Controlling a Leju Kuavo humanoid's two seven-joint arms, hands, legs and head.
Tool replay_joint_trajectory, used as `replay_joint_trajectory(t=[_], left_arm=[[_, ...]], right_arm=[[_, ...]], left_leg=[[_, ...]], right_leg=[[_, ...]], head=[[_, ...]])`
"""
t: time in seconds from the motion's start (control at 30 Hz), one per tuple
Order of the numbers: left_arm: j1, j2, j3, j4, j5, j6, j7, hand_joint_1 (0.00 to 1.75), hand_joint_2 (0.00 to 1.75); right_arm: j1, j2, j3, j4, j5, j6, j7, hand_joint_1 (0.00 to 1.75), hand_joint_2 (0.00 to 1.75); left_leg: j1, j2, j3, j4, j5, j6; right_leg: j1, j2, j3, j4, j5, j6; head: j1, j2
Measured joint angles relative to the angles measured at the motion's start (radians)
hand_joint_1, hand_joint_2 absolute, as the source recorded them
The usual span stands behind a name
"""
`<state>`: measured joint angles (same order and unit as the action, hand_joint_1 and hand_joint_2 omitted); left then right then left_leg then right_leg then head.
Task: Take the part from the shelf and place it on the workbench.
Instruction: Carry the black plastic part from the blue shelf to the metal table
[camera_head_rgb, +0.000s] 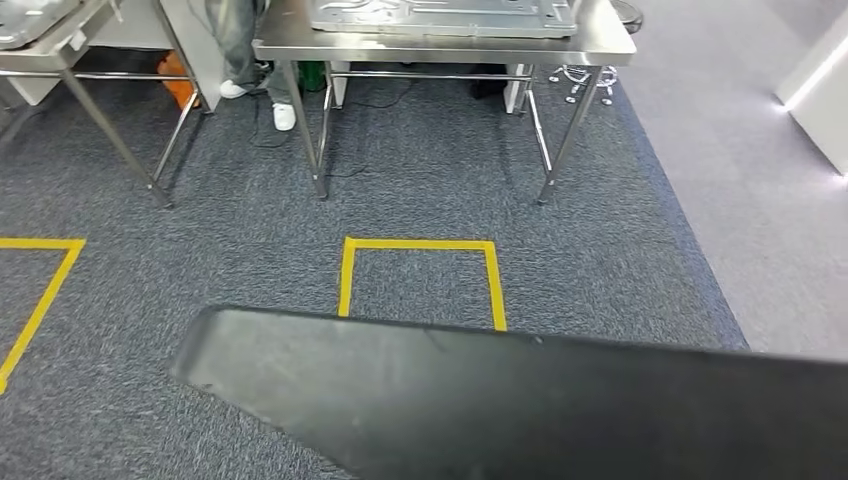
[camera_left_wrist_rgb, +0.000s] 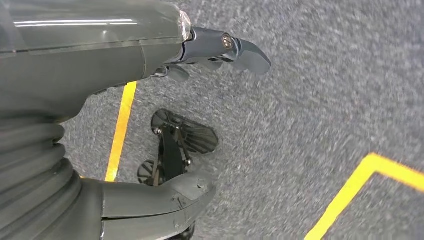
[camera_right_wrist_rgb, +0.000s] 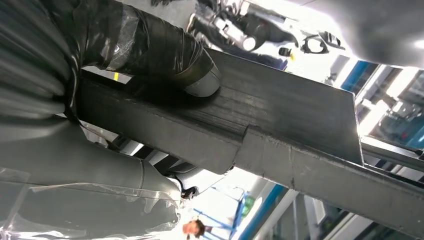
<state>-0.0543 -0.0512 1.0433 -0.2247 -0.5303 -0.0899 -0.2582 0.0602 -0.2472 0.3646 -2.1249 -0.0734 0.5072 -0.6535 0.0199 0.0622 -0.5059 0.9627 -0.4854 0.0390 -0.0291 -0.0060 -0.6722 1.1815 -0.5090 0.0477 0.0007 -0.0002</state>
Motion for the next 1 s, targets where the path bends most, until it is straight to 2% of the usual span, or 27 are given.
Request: replay_joint_trajectory(t=[0.07, 0.1, 0.13, 0.2, 0.23, 0.3, 0.33, 0.37, 0.4, 0.43, 0.47, 0.53, 0.57, 0.6, 0.63, 0.73, 0.77, 0.8, 0.87, 0.9, 0.93, 0.97, 1.0], left_arm=[[-0.001, -0.003, 0.001, 0.0, 0.001, -0.006, 0.0, 0.0, 1.75], [-0.001, -0.004, 0.003, 0.0, 0.003, -0.011, 0.001, 0.0, 1.75], [-0.002, -0.004, 0.005, 0.0, 0.005, -0.016, 0.001, 0.0, 1.75], [-0.004, -0.005, 0.011, 0.0, 0.008, -0.028, 0.002, 0.0, 1.75], [-0.006, -0.005, 0.014, 0.0, 0.01, -0.035, 0.003, 0.0, 1.75], [-0.006, -0.006, 0.018, 0.0, 0.01, -0.048, 0.006, 0.0, 1.75], [-0.005, -0.007, 0.019, 0.0, 0.009, -0.053, 0.007, 0.0, 1.75], [-0.002, -0.007, 0.02, 0.0, 0.009, -0.057, 0.007, 0.0, 1.75], [0.0, -0.007, 0.021, 0.0, 0.008, -0.06, 0.007, 0.0, 1.75], [0.003, -0.008, 0.022, 0.0, 0.007, -0.062, 0.006, 0.0, 1.75], [0.004, -0.008, 0.023, 0.0, 0.007, -0.064, 0.006, 0.0, 1.75], [0.005, -0.007, 0.023, 0.0, 0.006, -0.068, 0.003, 0.0, 1.75], [0.004, -0.007, 0.024, 0.0, 0.005, -0.07, 0.001, 0.0, 1.75], [0.003, -0.007, 0.024, 0.0, 0.004, -0.072, -0.001, 0.0, 1.75], [0.003, -0.007, 0.024, 0.0, 0.002, -0.073, -0.004, 0.0, 1.75], [0.002, -0.007, 0.024, 0.0, -0.003, -0.077, -0.011, 0.0, 1.75], [0.002, -0.007, 0.024, 0.0, -0.003, -0.078, -0.012, 0.0, 1.75], [0.002, -0.008, 0.024, 0.0, -0.004, -0.078, -0.013, 0.0, 1.75], [0.002, -0.008, 0.025, 0.0, -0.006, -0.079, -0.014, 0.0, 1.75], [0.002, -0.008, 0.026, 0.0, -0.008, -0.079, -0.015, 0.0, 1.75], [0.003, -0.008, 0.027, 0.0, -0.01, -0.08, -0.017, 0.0, 1.75], [0.003, -0.008, 0.029, 0.0, -0.012, -0.082, -0.018, 0.0, 1.75], [0.003, -0.008, 0.03, 0.0, -0.014, -0.083, -0.02, 0.0, 1.75]], right_arm=[[-0.003, 0.0, -0.004, 0.002, -0.005, 0.008, 0.002, 1.75, 1.75], [-0.005, 0.0, -0.006, 0.002, -0.008, 0.012, 0.003, 1.75, 1.75], [-0.007, 0.0, -0.008, 0.003, -0.011, 0.017, 0.003, 1.75, 1.75], [-0.008, -0.001, -0.012, 0.004, -0.012, 0.024, 0.004, 1.75, 1.75], [-0.009, -0.002, -0.014, 0.005, -0.011, 0.027, 0.004, 1.75, 1.75], [-0.016, -0.003, -0.016, 0.006, -0.009, 0.032, 0.003, 1.75, 1.75], [-0.02, -0.003, -0.016, 0.007, -0.009, 0.033, 0.002, 1.75, 1.75], [-0.024, -0.003, -0.016, 0.009, -0.008, 0.033, 0.002, 1.75, 1.75], [-0.025, -0.003, -0.016, 0.011, -0.006, 0.033, 0.002, 1.75, 1.75], [-0.025, -0.003, -0.016, 0.014, -0.003, 0.032, 0.003, 1.75, 1.75], [-0.026, -0.003, -0.016, 0.016, -0.001, 0.031, 0.003, 1.75, 1.75], [-0.028, -0.003, -0.016, 0.018, 0.004, 0.027, 0.003, 1.75, 1.75], [-0.029, -0.003, -0.016, 0.018, 0.007, 0.025, 0.003, 1.75, 1.75], [-0.03, -0.003, -0.016, 0.018, 0.009, 0.022, 0.003, 1.75, 1.75], [-0.031, -0.003, -0.016, 0.019, 0.011, 0.018, 0.003, 1.75, 1.75], [-0.032, -0.003, -0.016, 0.02, 0.017, 0.008, 0.002, 1.75, 1.75], [-0.033, -0.003, -0.016, 0.02, 0.018, 0.007, 0.002, 1.75, 1.75], [-0.034, -0.003, -0.016, 0.02, 0.02, 0.006, 0.002, 1.75, 1.75], [-0.035, -0.003, -0.016, 0.02, 0.022, 0.002, 0.001, 1.75, 1.75], [-0.034, -0.003, -0.016, 0.02, 0.025, -0.001, 0.001, 1.75, 1.75], [-0.033, -0.002, -0.016, 0.02, 0.031, -0.005, 0.001, 1.75, 1.75], [-0.031, -0.002, -0.015, 0.02, 0.038, -0.01, 0.0, 1.75, 1.75], [-0.028, -0.002, -0.014, 0.019, 0.048, -0.015, -0.002, 1.75, 1.75]], left_leg=[[-0.003, 0.016, 0.01, 0.001, -0.01, -0.011], [-0.005, 0.023, 0.013, 0.002, -0.015, -0.017], [-0.007, 0.03, 0.015, 0.003, -0.019, -0.024], [-0.007, 0.043, 0.019, 0.003, -0.025, -0.036], [-0.005, 0.035, 0.02, 0.01, -0.033, -0.042], [0.0, -0.007, -0.007, 0.078, -0.079, -0.048], [0.001, -0.032, -0.038, 0.142, -0.115, -0.049], [0.001, -0.047, -0.075, 0.216, -0.149, -0.05], [0.002, -0.053, -0.107, 0.275, -0.169, -0.051], [0.001, -0.055, -0.127, 0.306, -0.169, -0.051], [0.001, -0.055, -0.127, 0.295, -0.147, -0.05], [0.001, -0.056, -0.081, 0.174, -0.065, -0.043], [-0.001, -0.057, -0.055, 0.107, -0.033, -0.039], [-0.003, -0.058, -0.037, 0.059, -0.013, -0.033], [-0.005, -0.059, -0.029, 0.036, -0.007, -0.029], [-0.005, -0.057, -0.026, 0.024, 0.0, -0.012], [-0.002, -0.055, -0.024, 0.019, 0.005, -0.005], [0.0, -0.054, -0.023, 0.015, 0.009, 0.0], [0.001, -0.051, -0.025, 0.014, 0.011, 0.005], [0.0, -0.05, -0.026, 0.015, 0.011, 0.005], [0.0, -0.05, -0.026, 0.015, 0.011, 0.005], [0.0, -0.05, -0.026, 0.016, 0.01, 0.004], [0.0, -0.051, -0.023, 0.016, 0.009, 0.002]], right_leg=[[0.004, -0.042, 0.066, -0.13, 0.058, -0.006], [0.008, -0.057, 0.086, -0.17, 0.07, -0.012], [0.013, -0.064, 0.093, -0.186, 0.07, -0.019], [0.016, -0.047, 0.091, -0.187, 0.067, -0.033], [0.015, -0.04, 0.092, -0.19, 0.068, -0.04], [0.012, -0.029, 0.095, -0.197, 0.072, -0.055], [0.013, -0.025, 0.095, -0.198, 0.072, -0.06], [0.015, -0.019, 0.094, -0.198, 0.071, -0.064], [0.017, -0.014, 0.094, -0.197, 0.07, -0.066], [0.018, -0.008, 0.095, -0.196, 0.069, -0.067], [0.019, -0.002, 0.096, -0.194, 0.067, -0.066], [0.018, 0.007, 0.1, -0.189, 0.063, -0.062], [0.02, 0.011, 0.101, -0.185, 0.06, -0.058], [0.021, 0.013, 0.101, -0.183, 0.058, -0.053], [0.022, 0.015, 0.101, -0.182, 0.057, -0.047], [0.021, 0.016, 0.101, -0.182, 0.056, -0.029], [0.02, 0.015, 0.094, -0.166, 0.043, -0.024], [0.018, 0.015, 0.08, -0.133, 0.02, -0.02], [0.014, 0.012, 0.023, -0.009, -0.049, -0.011], [0.011, 0.012, -0.006, 0.053, -0.074, -0.008], [0.009, 0.012, -0.025, 0.092, -0.082, -0.005], [0.008, 0.011, -0.024, 0.09, -0.069, -0.004], [0.006, 0.011, -0.003, 0.048, -0.038, -0.005]], head=[[0.0, 0.0], [-0.001, 0.0], [-0.001, 0.0], [-0.001, 0.0], [-0.001, 0.0], [-0.002, 0.0], [-0.002, 0.0], [-0.002, 0.0], [-0.002, 0.0], [-0.002, 0.0], [-0.002, 0.0], [-0.002, 0.0], [-0.002, 0.0], [-0.002, 0.0], [-0.002, 0.0], [-0.002, 0.0], [-0.002, 0.0], [-0.001, 0.0], [-0.001, 0.0], [-0.001, 0.0], [-0.001, 0.0], [-0.001, 0.0], [-0.001, 0.0]])
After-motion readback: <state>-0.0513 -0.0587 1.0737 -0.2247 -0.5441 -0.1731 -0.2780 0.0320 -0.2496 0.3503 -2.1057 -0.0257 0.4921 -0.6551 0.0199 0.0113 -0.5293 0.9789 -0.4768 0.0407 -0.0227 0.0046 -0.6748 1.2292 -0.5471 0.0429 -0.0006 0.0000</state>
